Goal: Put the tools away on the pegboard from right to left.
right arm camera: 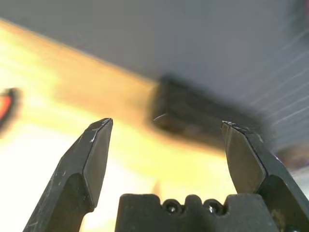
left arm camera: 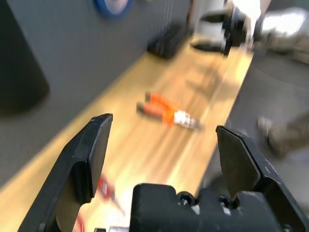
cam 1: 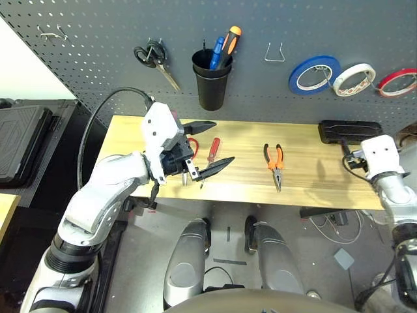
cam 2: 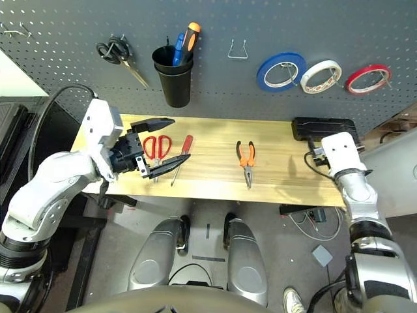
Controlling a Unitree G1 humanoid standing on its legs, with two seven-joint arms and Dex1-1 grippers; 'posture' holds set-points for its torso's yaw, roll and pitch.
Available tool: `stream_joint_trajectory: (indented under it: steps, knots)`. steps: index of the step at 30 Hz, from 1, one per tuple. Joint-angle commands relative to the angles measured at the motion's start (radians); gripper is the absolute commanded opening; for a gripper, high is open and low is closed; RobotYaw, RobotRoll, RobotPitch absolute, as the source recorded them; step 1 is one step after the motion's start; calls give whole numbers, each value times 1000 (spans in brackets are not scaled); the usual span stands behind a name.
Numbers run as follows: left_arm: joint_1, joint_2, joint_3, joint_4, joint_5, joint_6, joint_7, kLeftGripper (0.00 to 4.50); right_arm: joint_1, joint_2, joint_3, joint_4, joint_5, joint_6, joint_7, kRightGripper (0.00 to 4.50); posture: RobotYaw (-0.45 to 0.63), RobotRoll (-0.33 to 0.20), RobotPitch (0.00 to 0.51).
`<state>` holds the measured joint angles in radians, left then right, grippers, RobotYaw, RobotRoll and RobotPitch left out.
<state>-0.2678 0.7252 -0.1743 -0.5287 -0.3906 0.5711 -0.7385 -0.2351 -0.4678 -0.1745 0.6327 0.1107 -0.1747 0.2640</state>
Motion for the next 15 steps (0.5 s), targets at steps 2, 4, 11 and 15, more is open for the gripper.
stream_joint_trajectory:
  steps: [2, 4, 11, 15]
  knots:
    - [12, 24, -43, 3, 38, 66, -7, 4500, 58, 48, 26, -269, 58, 383, 1, 4460, 239, 0, 253]
    - [14, 34, -56, 6, 57, 85, -7, 4500, 66, 66, 44, -357, 66, 529, -2, 4460, 239, 0, 253]
    - [21, 60, -86, 13, 104, 147, -11, 4500, -2, 122, 86, -472, 103, 950, -3, 4460, 254, 0, 269]
    - [23, 64, -85, 9, 116, 160, -14, 4500, -94, 155, 83, -423, 113, 1093, -12, 4460, 266, 0, 276]
